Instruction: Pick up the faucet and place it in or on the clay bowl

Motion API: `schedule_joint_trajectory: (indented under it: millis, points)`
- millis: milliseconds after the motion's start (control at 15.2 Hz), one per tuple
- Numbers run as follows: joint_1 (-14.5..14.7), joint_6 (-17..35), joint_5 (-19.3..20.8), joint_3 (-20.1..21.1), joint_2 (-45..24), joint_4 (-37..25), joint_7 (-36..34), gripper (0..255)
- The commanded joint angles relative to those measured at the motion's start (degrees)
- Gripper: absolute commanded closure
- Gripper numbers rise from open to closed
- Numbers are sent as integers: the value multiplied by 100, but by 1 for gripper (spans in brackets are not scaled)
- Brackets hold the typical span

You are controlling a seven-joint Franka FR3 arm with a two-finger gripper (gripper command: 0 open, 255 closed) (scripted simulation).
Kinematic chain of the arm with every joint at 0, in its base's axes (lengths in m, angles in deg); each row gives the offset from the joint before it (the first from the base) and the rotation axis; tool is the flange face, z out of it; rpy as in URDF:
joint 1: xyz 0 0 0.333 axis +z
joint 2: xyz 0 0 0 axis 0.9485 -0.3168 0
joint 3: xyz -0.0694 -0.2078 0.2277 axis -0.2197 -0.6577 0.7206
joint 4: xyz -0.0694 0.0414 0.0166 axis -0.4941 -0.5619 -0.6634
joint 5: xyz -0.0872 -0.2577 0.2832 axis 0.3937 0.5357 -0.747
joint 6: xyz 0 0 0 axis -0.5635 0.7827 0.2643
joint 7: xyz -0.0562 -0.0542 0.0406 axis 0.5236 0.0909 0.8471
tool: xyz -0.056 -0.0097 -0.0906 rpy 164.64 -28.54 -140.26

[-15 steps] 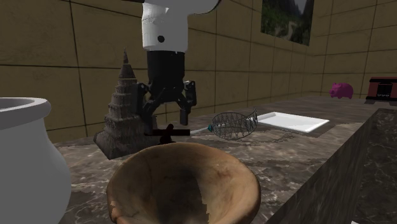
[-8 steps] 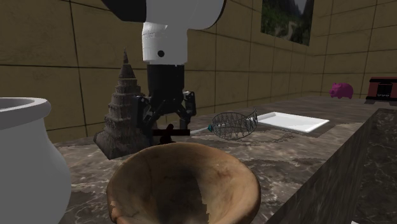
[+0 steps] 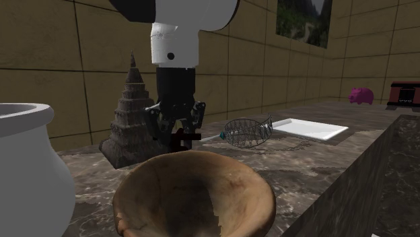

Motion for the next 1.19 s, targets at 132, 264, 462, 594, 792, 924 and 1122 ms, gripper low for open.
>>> schedule_joint_trajectory:
  millis: [132,264,462,594,792,924,1122]
  points:
    - [9,2,-12,10,-24,7,-5,255]
    - [11,0,-10,13,-11,17,-10,255]
    - [8,-83,-6,6,23,-32,-2,255]
    - [8,-236,0,9,85,-124,-7,255]
    - [10,-466,9,12,170,-270,-12,255]
    - [10,-619,14,15,220,-373,-15,255]
    - [12,-849,19,19,286,-537,-19,255]
